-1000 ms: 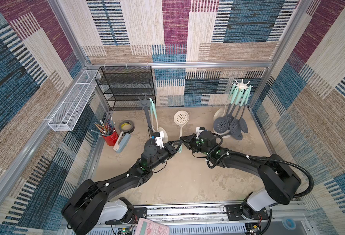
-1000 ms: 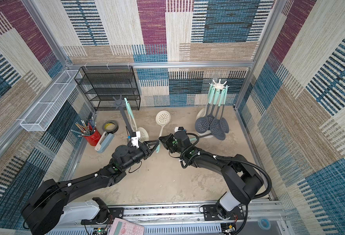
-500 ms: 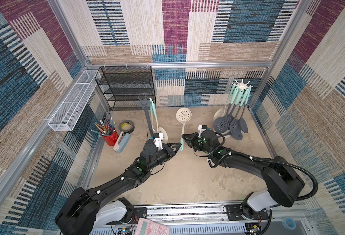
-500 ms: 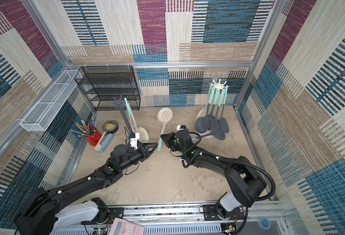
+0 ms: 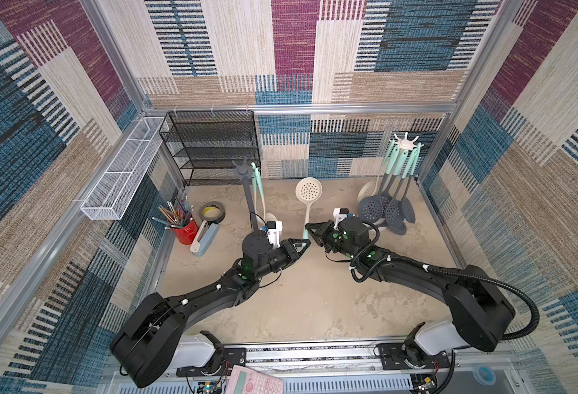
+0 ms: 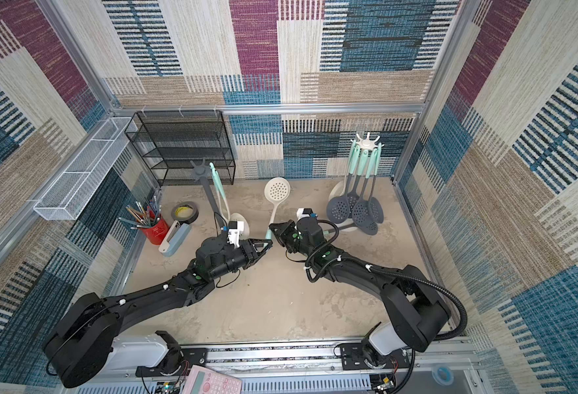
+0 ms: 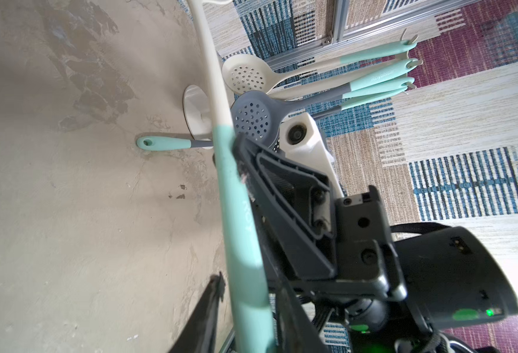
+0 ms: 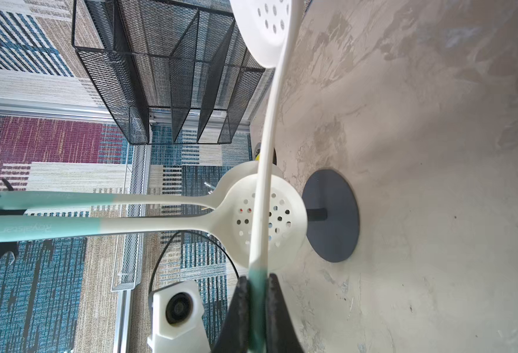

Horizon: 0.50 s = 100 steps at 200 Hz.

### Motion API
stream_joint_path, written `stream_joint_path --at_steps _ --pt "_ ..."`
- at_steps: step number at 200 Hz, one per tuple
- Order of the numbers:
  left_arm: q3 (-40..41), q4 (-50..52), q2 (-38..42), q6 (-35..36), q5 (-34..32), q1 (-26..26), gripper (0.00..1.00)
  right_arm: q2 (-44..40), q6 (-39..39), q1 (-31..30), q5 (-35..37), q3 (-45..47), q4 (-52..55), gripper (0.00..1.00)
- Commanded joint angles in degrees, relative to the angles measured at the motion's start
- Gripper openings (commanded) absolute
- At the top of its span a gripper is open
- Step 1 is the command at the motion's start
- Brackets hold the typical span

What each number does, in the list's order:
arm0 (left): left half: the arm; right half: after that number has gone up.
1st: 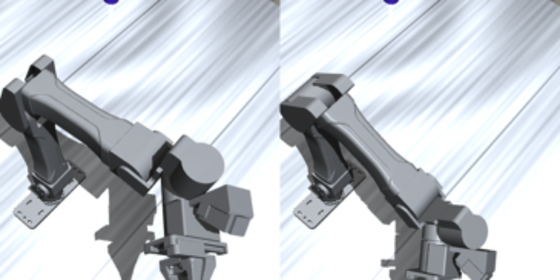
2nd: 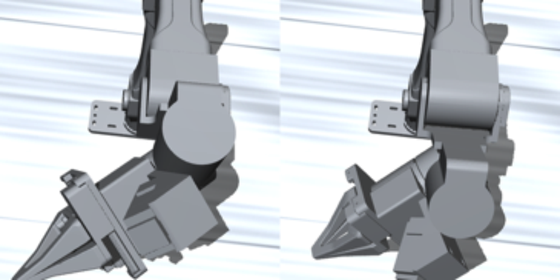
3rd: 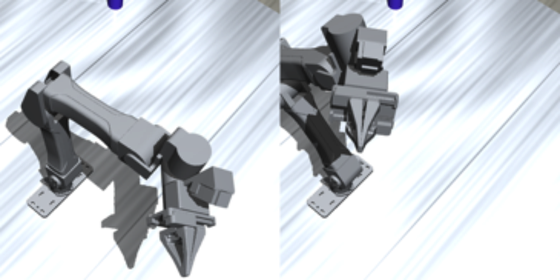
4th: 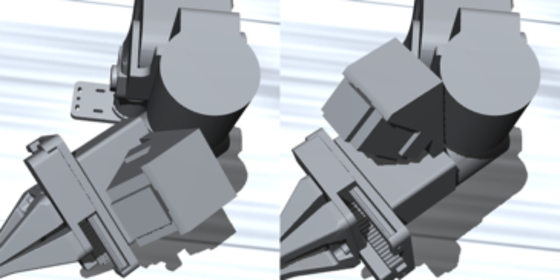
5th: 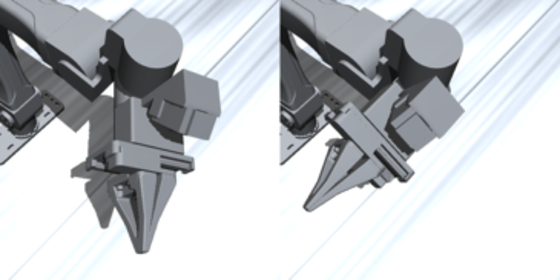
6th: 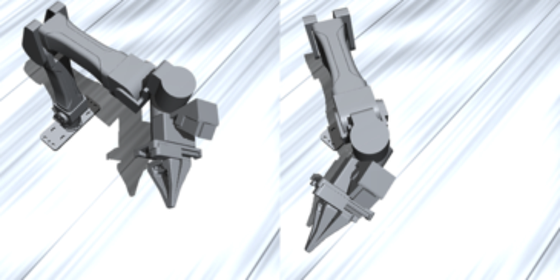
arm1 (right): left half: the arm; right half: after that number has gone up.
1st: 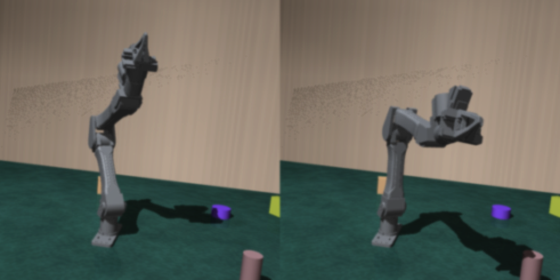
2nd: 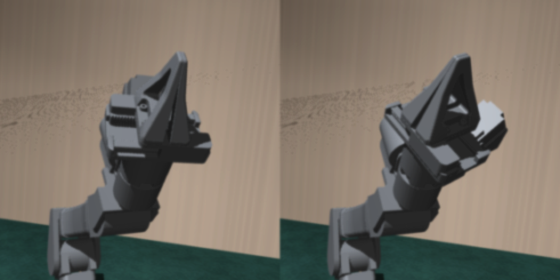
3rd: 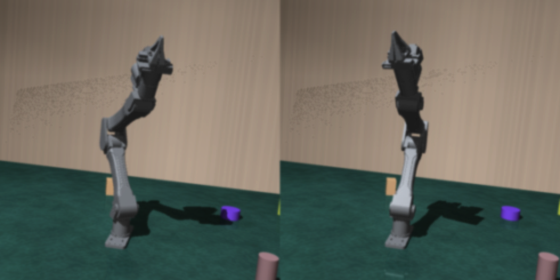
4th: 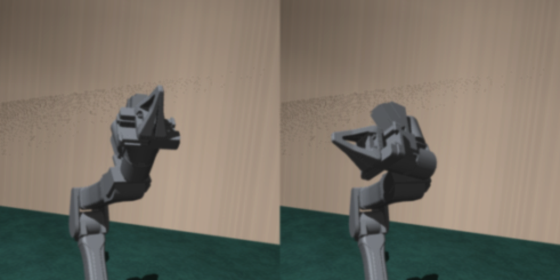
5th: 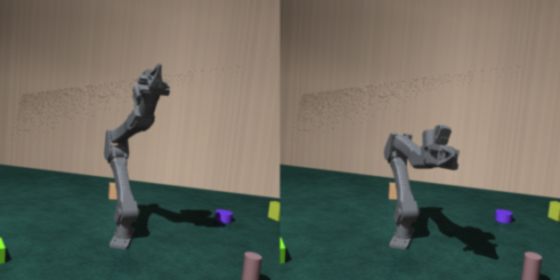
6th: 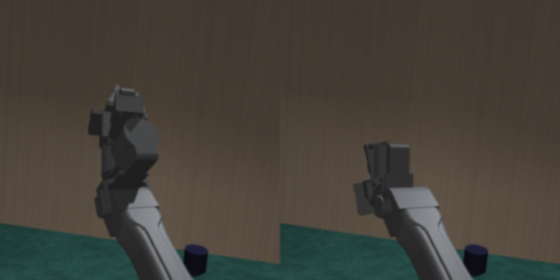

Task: Hang the skimmer on the kitchen utensil rack
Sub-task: Pick up the skimmer from the center of the board.

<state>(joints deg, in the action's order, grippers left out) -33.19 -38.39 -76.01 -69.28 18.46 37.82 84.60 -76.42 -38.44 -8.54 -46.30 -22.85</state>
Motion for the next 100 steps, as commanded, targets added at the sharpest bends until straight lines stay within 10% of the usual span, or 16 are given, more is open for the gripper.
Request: stream_joint_path --at_steps 1,100 --pt "-1.0 -5.2 -0.9 -1.4 1.7 -0.4 0.23 -0.8 0.4 0.0 -0.2 0.3 -2.6 0.0" --pt "0.3 0.3 3.0 0.5 2.5 -1.2 0.0 -2.9 6.4 0.0 0.4 1.3 -0.1 0.24"
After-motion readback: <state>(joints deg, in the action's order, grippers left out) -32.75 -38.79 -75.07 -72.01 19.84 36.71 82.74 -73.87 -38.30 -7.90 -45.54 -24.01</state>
